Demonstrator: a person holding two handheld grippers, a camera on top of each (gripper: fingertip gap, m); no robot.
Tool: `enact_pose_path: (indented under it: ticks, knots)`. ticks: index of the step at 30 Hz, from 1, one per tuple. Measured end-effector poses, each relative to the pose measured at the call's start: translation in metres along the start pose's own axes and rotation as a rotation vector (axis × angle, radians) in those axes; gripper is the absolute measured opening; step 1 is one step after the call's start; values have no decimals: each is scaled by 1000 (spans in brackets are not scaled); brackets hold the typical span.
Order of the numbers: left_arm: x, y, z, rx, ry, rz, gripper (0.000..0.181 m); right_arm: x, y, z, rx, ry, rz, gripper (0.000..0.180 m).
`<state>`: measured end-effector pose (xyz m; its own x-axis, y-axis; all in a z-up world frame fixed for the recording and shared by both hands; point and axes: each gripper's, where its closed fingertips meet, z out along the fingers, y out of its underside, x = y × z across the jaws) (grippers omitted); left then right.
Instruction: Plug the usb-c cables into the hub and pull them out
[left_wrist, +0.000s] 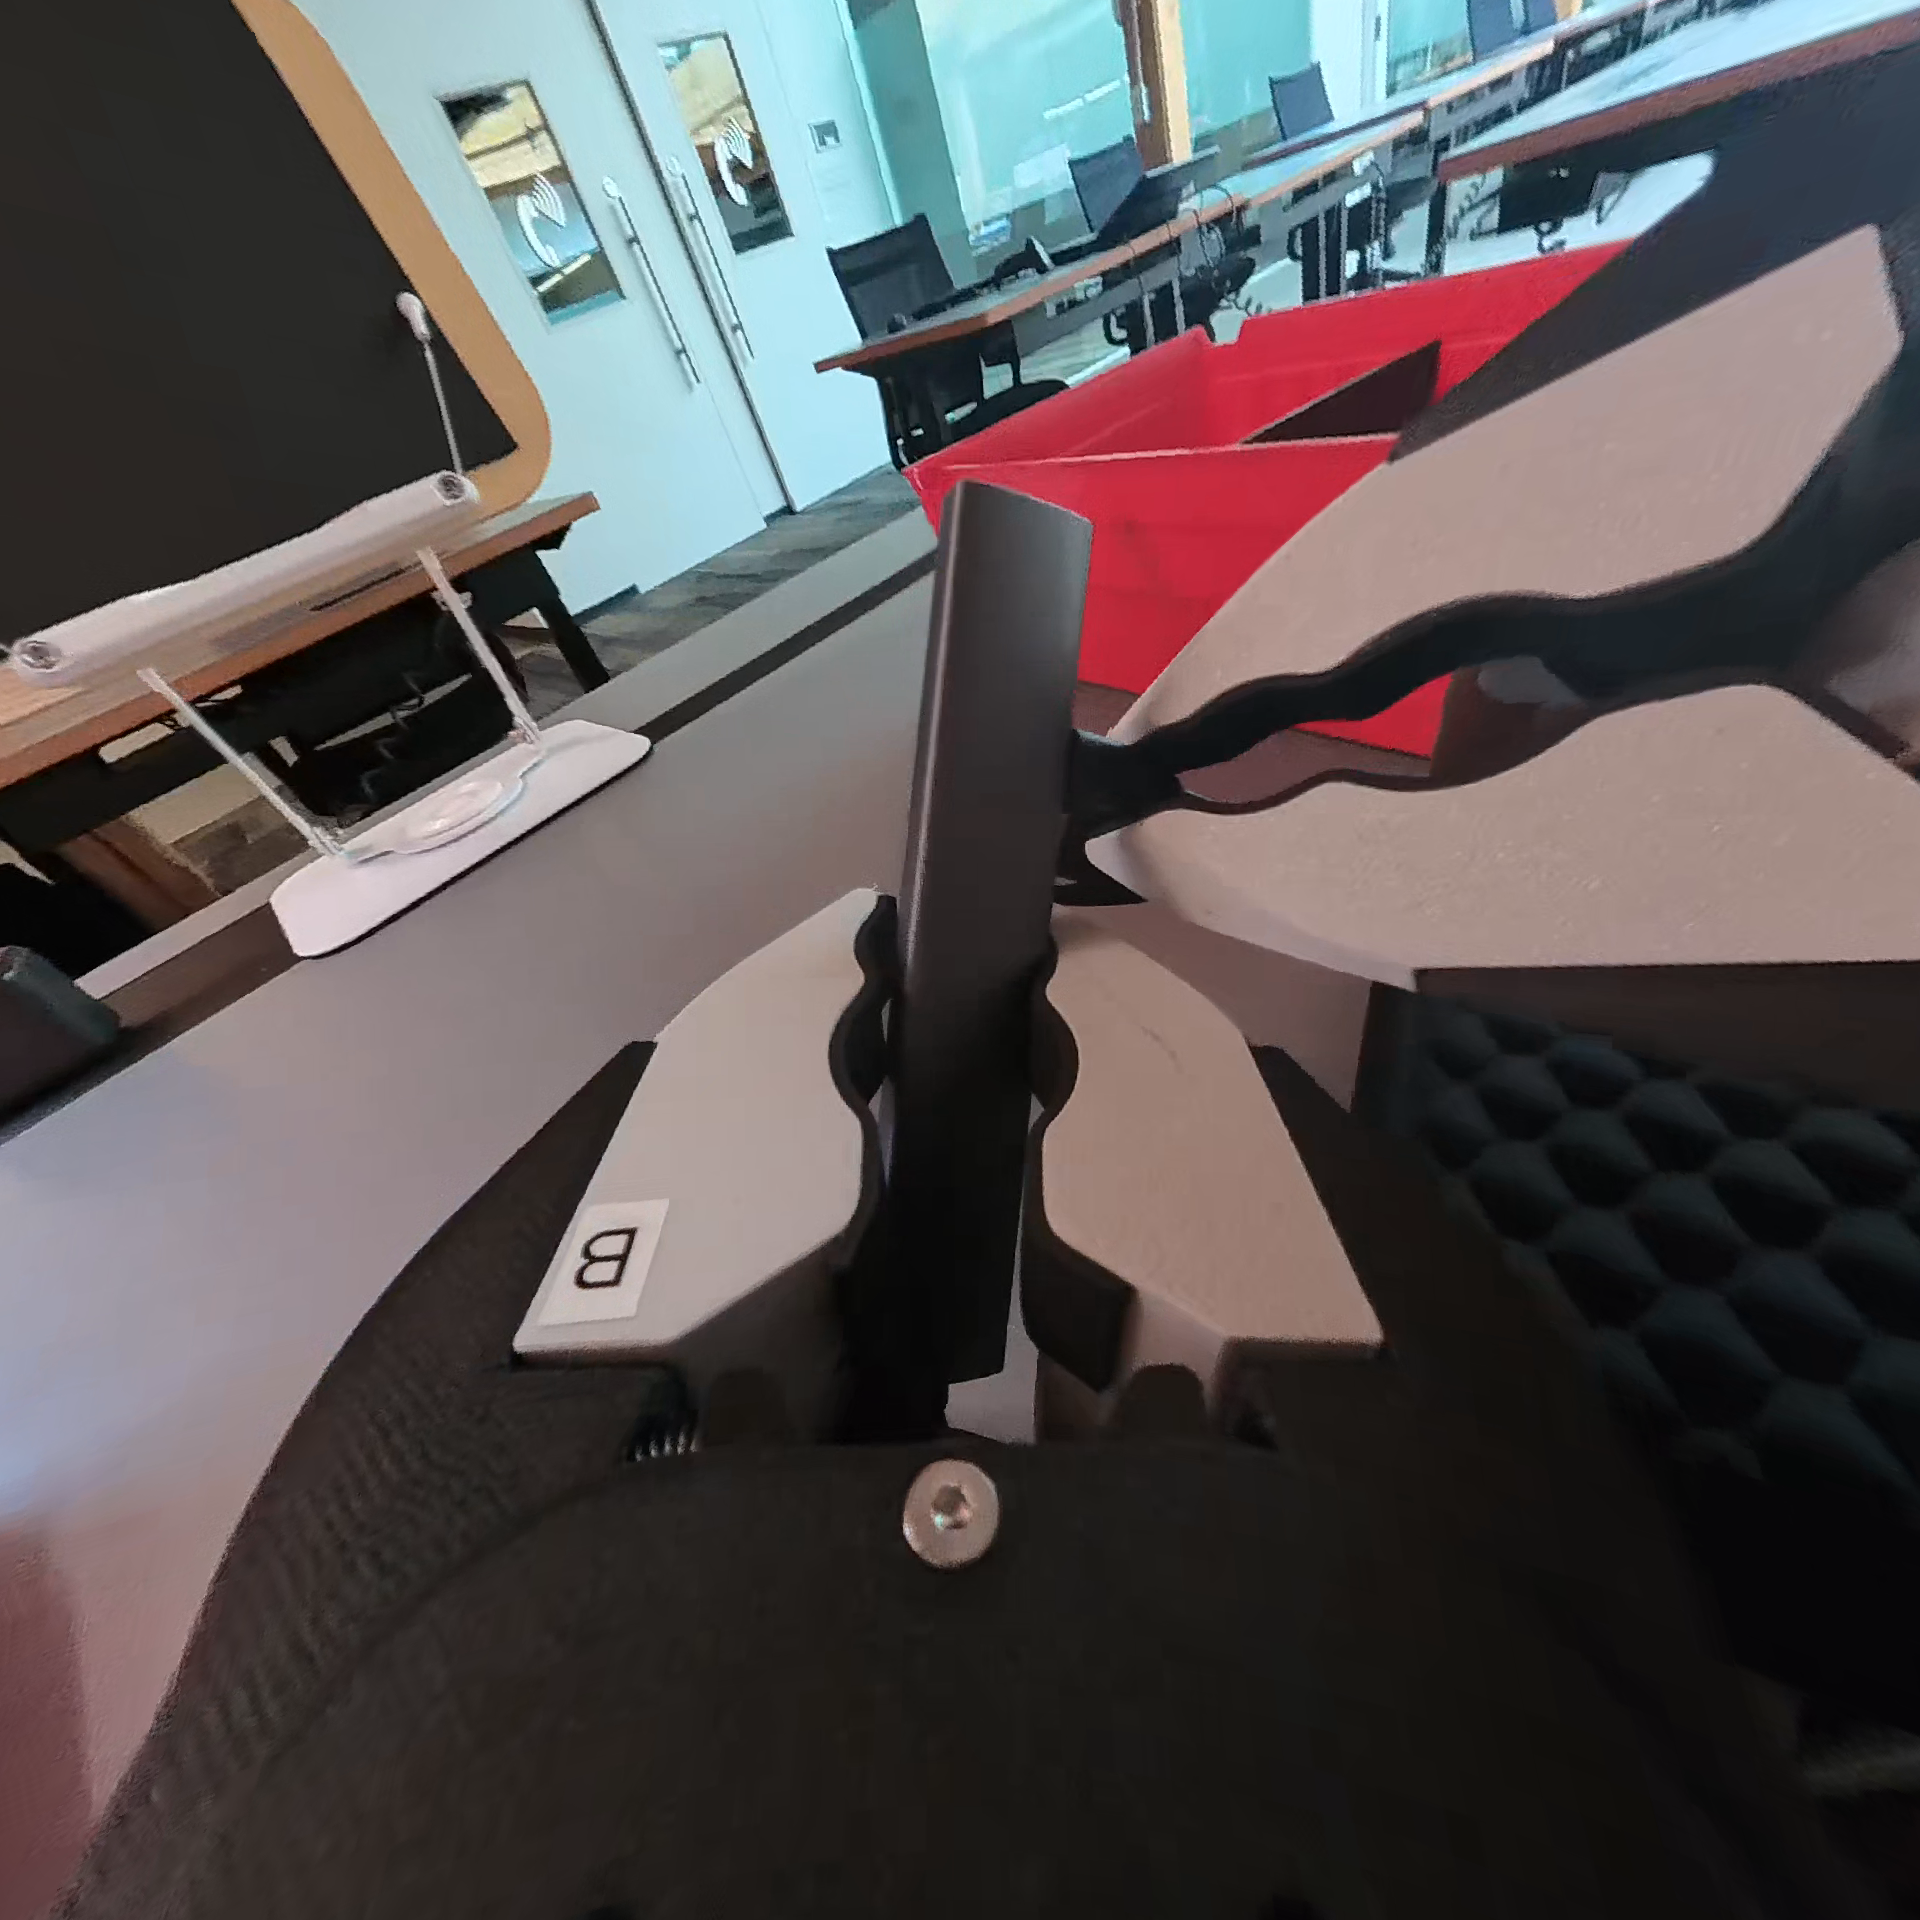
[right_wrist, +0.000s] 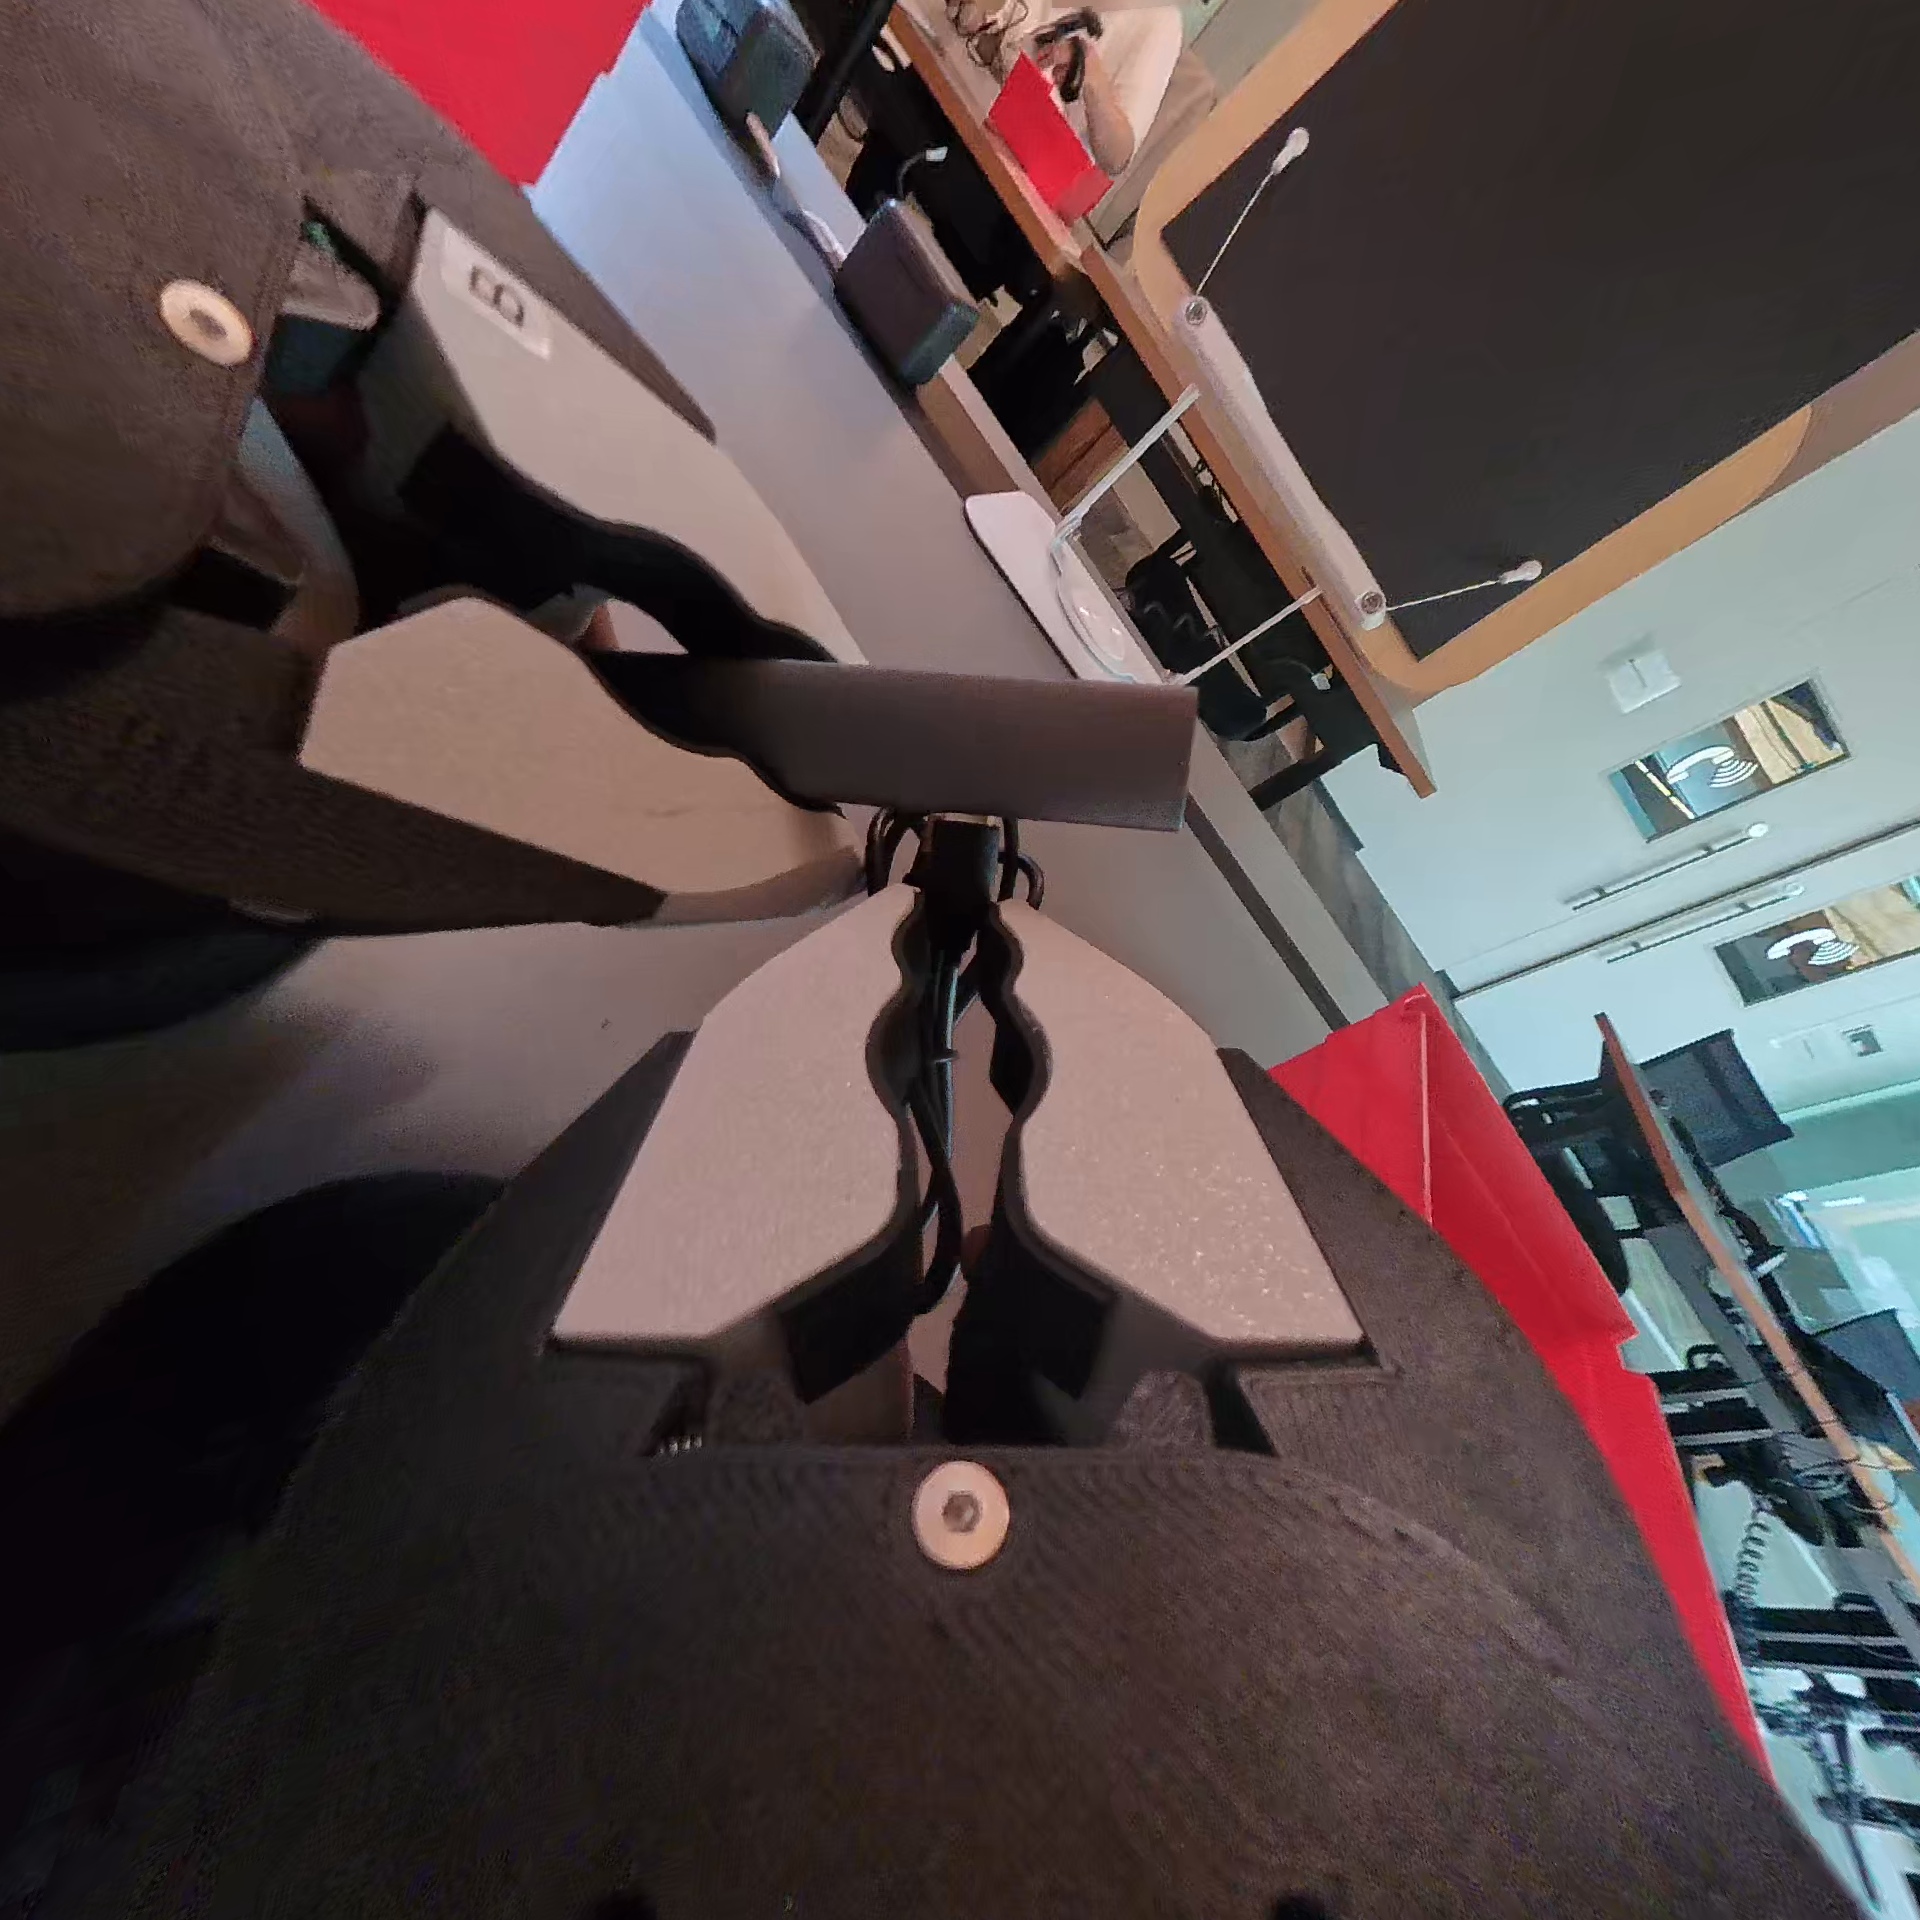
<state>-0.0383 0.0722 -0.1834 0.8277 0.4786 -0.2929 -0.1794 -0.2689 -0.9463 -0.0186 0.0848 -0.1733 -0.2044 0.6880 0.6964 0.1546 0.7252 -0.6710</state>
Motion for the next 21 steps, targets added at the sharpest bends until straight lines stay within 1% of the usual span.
enact_pose_path:
  ticks: [2,4,6,7,8,11,13,16,17,19,20,21]
  knots:
    - [4,2,2,-17,18,17,22,-1,5,-2,-10,-23,-32,9]
    - [6,0,2,-3,15,33,22,3,7,-3,-16,-54,-151,10]
    - [8,-2,0,12,52,7,19,11,3,2,-13,-44,-257,10]
    - [3,-3,0,21,28,-12,19,12,0,5,1,-33,-257,9]
    - [-1,-4,-2,29,19,-42,19,12,-4,8,20,-11,-216,9]
    - [-4,1,-1,6,71,-139,21,4,-5,11,52,75,-105,9]
    - [-1,0,-1,8,83,-119,20,3,-3,10,66,31,-80,9]
    - [0,-4,-2,35,50,-76,19,11,-8,8,63,-18,-194,8]
    - [-3,-4,-4,47,44,-98,19,11,-11,9,66,-4,-182,9]
    - [-8,-2,-4,40,56,-156,20,5,-12,11,90,60,-85,9]
    - [-5,0,-4,21,85,-161,20,2,-9,11,84,93,-99,9]
    - [-1,1,-2,10,96,-134,20,3,-4,9,72,89,-153,8]
